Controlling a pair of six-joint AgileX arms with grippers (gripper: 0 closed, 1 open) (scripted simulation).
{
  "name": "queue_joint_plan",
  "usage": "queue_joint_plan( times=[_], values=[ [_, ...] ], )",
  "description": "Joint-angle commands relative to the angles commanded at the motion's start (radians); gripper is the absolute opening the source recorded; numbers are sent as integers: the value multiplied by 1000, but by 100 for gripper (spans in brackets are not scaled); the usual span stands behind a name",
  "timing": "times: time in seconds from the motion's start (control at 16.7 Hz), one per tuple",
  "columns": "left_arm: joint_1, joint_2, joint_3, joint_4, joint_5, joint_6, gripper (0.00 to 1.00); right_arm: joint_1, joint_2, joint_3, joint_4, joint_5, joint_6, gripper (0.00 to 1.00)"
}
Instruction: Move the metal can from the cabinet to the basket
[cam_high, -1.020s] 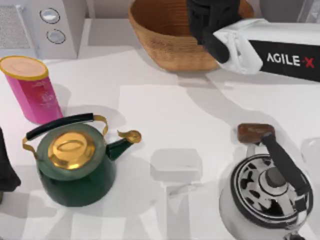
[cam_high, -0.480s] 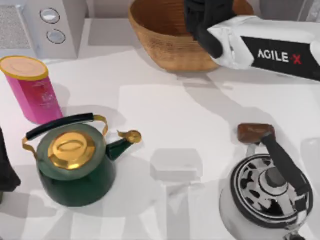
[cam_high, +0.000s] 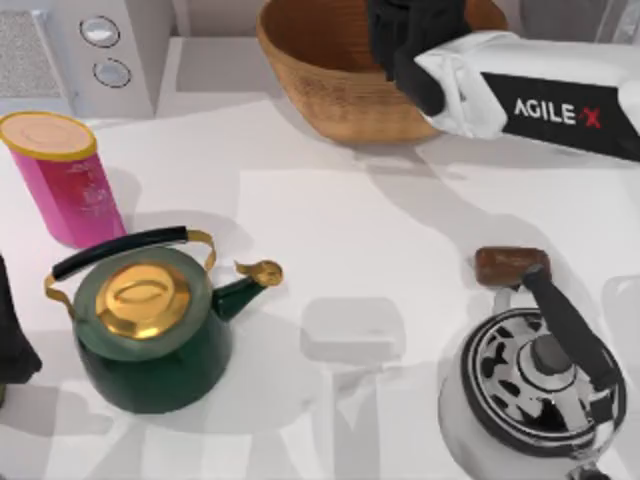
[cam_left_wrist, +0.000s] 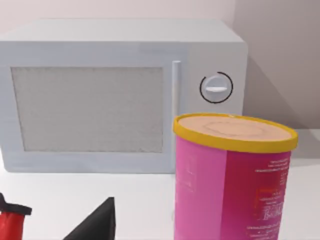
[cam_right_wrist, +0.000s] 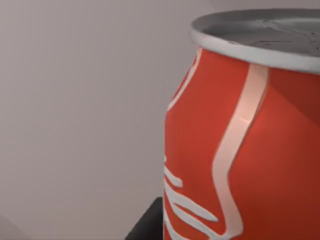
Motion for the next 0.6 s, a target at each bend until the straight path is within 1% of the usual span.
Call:
queue_joint_plan(
  times=[0.54,0.6],
  values=[
    [0,0,0,0,0,0,100,0,0,0,0,0,0,98],
    [0,0,0,0,0,0,100,0,0,0,0,0,0,100]
  ],
)
